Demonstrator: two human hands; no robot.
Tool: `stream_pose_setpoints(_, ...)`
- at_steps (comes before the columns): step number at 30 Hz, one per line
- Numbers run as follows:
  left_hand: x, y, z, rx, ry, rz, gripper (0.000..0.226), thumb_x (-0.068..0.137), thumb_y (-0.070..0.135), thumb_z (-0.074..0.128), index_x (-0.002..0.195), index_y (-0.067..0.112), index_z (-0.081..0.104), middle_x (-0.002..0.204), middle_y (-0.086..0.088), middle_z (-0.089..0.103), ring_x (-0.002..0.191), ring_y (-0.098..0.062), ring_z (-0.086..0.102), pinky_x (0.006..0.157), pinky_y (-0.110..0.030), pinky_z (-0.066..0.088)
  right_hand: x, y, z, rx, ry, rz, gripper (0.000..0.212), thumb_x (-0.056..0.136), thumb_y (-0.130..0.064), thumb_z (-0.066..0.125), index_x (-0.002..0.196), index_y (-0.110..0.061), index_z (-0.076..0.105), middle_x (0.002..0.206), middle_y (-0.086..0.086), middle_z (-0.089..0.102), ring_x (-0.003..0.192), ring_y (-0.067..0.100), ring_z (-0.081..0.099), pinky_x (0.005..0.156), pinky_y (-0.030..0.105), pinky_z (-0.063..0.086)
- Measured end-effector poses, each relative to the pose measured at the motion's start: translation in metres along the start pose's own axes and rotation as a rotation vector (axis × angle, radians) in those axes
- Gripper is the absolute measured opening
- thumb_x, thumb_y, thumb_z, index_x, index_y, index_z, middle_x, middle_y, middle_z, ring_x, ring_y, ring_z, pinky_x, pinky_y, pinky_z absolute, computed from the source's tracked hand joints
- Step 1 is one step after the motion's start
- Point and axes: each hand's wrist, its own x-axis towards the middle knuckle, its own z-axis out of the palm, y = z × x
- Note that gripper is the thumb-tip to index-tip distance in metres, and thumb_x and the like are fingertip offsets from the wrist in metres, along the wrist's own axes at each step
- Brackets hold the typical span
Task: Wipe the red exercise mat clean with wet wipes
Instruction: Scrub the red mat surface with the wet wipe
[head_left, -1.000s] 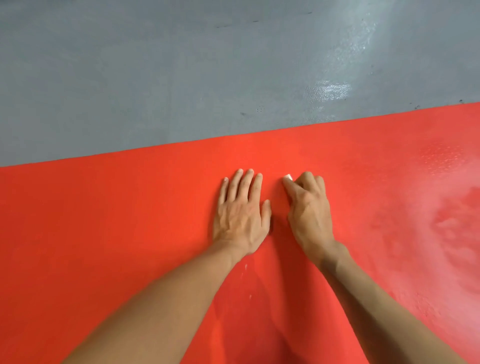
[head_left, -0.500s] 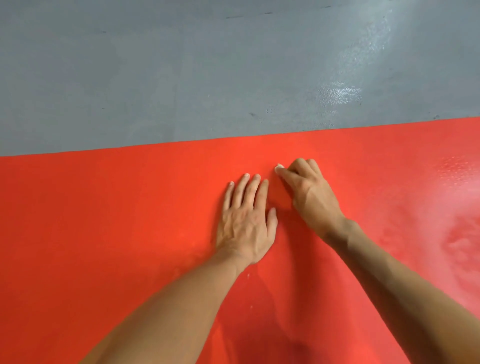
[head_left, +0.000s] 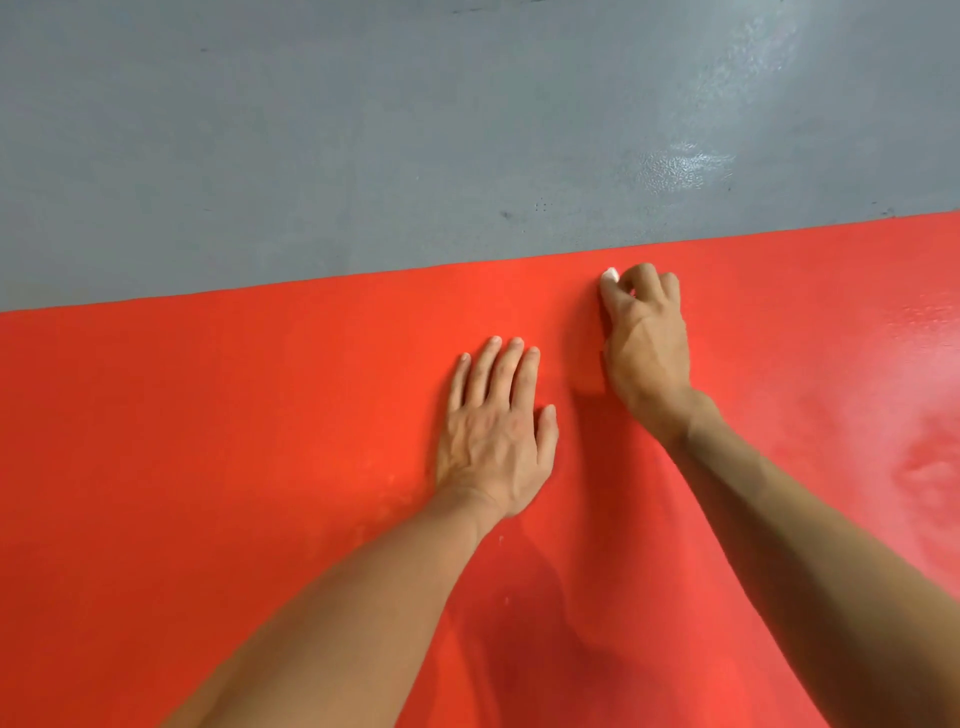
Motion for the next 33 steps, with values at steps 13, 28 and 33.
stream_pose_setpoints(13,0.000,0.001,0.000,0.032,0.003,-0.001,0.066,0.100,0.045,0.037,0.159,0.015,0.040,0.166,-0.003,0.038,0.159,-0.022,0.021,0.128,-0.049,0.019,0.049,-0.014,0.016,0.003,0.007,0.005,0.018,0.093,-0.003,0.047,0.095,-0.002,0.065,0.105,0.013,0.055,0.099,0.035,0.047,0.079,0.047,0.047)
stream_pose_setpoints(28,-0.001,0.001,-0.004,0.016,0.007,-0.006,0.064,0.100,0.043,0.040,0.157,0.014,0.043,0.163,-0.006,0.041,0.156,-0.025,0.028,0.127,-0.051,0.020,-0.078,0.012,-0.029,0.065,-0.209,-0.214,0.056,0.095,-0.015,0.026,0.139,-0.003,0.058,0.107,0.009,0.059,0.093,0.032,0.050,0.074,0.039,0.049)
stream_pose_setpoints(33,0.000,0.001,-0.003,0.018,0.032,0.012,0.066,0.099,0.046,0.039,0.156,0.013,0.044,0.162,-0.008,0.043,0.156,-0.028,0.029,0.127,-0.052,0.020,-0.079,0.045,-0.042,-0.057,-0.088,0.034,0.046,0.097,-0.011,0.039,0.139,-0.009,0.059,0.105,0.009,0.058,0.094,0.032,0.049,0.073,0.044,0.051)
